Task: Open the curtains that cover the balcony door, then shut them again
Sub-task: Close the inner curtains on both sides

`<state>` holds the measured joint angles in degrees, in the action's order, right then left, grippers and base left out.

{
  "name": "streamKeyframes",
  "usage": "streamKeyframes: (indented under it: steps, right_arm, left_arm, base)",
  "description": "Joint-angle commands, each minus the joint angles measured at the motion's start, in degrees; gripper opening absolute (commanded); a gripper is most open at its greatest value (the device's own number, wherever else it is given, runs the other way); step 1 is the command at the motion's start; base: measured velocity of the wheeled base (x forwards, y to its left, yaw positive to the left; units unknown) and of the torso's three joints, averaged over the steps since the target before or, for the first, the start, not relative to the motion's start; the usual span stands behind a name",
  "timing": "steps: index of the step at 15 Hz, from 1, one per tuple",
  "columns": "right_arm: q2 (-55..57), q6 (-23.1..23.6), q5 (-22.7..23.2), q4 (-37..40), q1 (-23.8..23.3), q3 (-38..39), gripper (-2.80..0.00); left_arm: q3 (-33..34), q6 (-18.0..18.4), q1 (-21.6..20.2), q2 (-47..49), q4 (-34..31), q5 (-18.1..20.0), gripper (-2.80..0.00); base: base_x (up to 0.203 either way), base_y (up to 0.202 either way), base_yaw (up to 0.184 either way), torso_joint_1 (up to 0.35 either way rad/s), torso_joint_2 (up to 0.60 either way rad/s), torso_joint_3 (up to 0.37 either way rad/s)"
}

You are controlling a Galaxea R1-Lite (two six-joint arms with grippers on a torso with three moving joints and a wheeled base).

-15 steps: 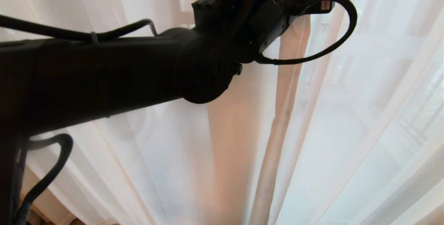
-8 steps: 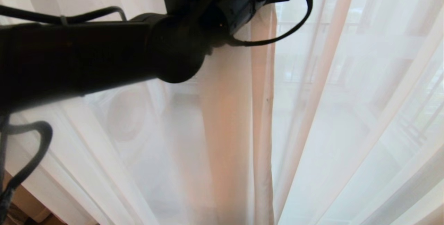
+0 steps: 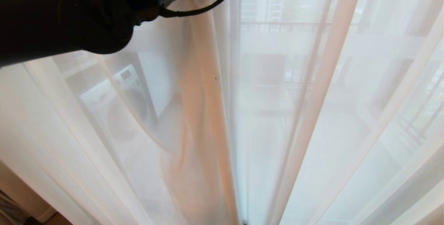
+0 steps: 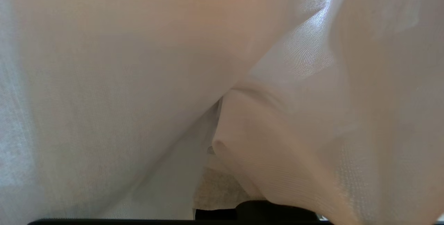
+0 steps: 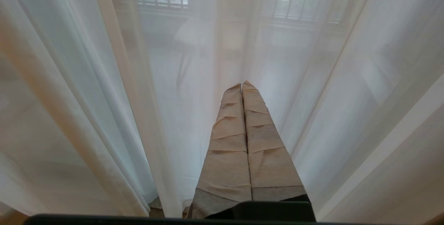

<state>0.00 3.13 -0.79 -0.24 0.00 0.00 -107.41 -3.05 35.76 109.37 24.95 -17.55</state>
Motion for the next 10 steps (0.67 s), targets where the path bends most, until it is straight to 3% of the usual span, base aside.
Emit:
streamKeyframes:
  steps: [1,6,10]
  right_arm:
    - [0.0,0.0,0.0,0.0,0.0,0.0,-2.80]
    - [0.0,0.0,0.0,0.0,0.0,0.0,-2.80]
    - [0.0,0.0,0.0,0.0,0.0,0.0,-2.80]
  left_arm:
    - [6.2,-0.1,-2.7,-5.3,0.2,-0.2,-2.80]
    - [18.4,-0.2,-5.9,-11.9,0.3,-1.3,-2.80]
    - [21.2,-0.2,-6.3,-13.3,0.4,-1.5,-2.80]
  base:
    - [0.000,0.000,0.000,0.000,0.00,0.000]
    - [0.000,0.000,0.000,0.000,0.00,0.000]
    - [0.000,0.000,0.000,0.000,0.00,0.000]
